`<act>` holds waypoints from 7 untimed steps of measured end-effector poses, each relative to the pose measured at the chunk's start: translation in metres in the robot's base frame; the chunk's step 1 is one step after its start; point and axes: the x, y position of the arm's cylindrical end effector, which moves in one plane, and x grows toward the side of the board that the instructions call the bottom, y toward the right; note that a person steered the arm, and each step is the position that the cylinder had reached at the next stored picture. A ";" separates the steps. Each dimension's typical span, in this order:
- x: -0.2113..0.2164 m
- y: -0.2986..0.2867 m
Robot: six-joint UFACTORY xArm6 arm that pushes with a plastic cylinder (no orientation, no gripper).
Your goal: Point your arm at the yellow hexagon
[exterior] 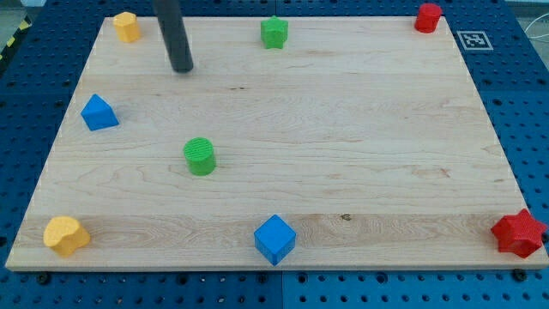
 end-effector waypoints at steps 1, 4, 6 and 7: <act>-0.069 0.000; -0.095 -0.013; -0.053 -0.060; -0.038 -0.040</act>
